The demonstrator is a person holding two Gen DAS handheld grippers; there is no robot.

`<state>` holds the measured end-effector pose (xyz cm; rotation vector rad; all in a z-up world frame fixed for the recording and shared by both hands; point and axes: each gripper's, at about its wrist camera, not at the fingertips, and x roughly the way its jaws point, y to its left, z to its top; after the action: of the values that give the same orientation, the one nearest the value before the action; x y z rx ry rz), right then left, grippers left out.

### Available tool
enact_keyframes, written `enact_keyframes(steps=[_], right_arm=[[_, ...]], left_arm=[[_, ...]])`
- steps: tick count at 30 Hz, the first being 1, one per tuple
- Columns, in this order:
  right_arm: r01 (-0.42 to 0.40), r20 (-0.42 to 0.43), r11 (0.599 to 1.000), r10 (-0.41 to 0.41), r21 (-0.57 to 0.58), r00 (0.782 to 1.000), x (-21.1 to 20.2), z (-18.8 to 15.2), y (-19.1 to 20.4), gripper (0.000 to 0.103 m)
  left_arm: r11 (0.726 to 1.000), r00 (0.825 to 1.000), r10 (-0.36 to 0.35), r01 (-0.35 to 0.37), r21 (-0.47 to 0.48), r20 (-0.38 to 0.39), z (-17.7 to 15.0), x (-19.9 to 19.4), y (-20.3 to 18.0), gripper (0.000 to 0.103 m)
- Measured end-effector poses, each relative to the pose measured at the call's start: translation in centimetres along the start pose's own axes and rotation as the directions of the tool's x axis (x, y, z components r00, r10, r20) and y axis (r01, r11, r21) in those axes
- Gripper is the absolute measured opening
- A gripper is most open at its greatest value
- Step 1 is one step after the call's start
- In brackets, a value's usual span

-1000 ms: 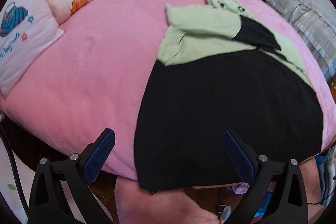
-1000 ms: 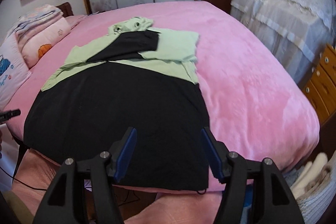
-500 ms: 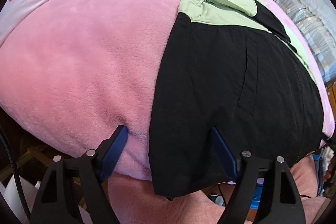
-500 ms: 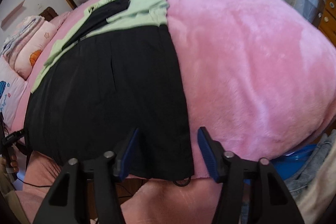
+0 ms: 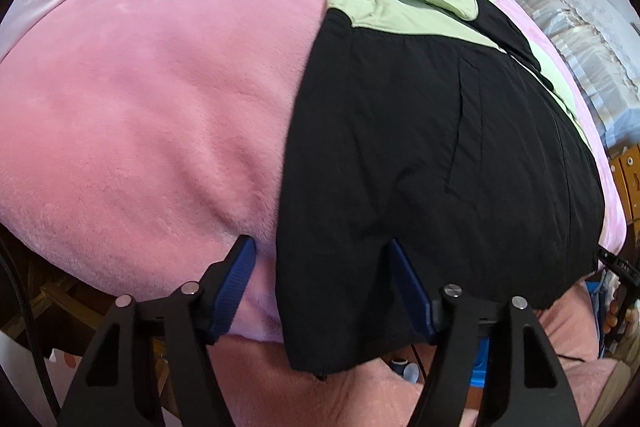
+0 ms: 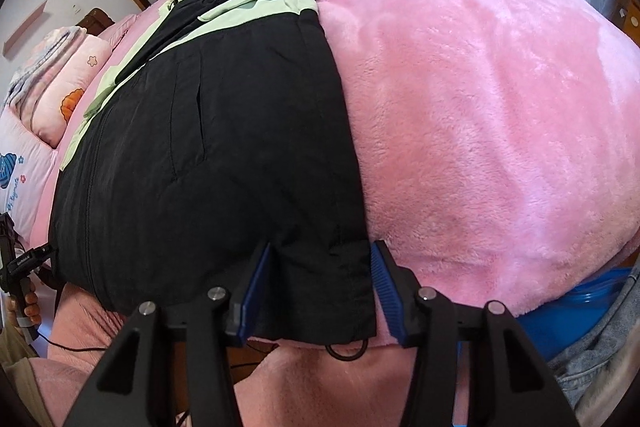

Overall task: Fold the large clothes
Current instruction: 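Move both tools to the black jacket hem and grasp it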

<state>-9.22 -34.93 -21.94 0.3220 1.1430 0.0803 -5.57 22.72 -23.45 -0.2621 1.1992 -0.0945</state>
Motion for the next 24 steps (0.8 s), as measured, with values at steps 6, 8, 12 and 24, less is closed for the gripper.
enact_keyframes(steps=[6, 8, 12, 24], right_arm=[[0.015, -0.01, 1.0, -0.015, -0.01, 1.0, 0.6, 0.2, 0.3, 0.052], [0.023, -0.014, 0.999, -0.023, -0.025, 1.0, 0.8, 0.3, 0.6, 0.053], [0.039, -0.01, 0.998, -0.039, -0.047, 0.999, 0.7, 0.4, 1.2, 0.034], [-0.074, 0.122, 0.99, 0.089, -0.12, 0.989, -7.2, 3.2, 4.2, 0.011]], left_arm=[[0.998, 0.998, 0.054, -0.052, 0.044, -0.045, -0.1, 1.0, -1.3, 0.067], [0.995, 0.995, 0.08, -0.075, 0.067, -0.064, 0.1, 1.2, -2.0, 0.066], [0.986, 0.987, 0.122, -0.109, 0.127, -0.1, 0.8, 1.4, -4.6, 0.026], [0.99, 0.997, -0.078, 0.077, -0.117, -0.007, 5.6, -5.6, -7.4, 0.002]])
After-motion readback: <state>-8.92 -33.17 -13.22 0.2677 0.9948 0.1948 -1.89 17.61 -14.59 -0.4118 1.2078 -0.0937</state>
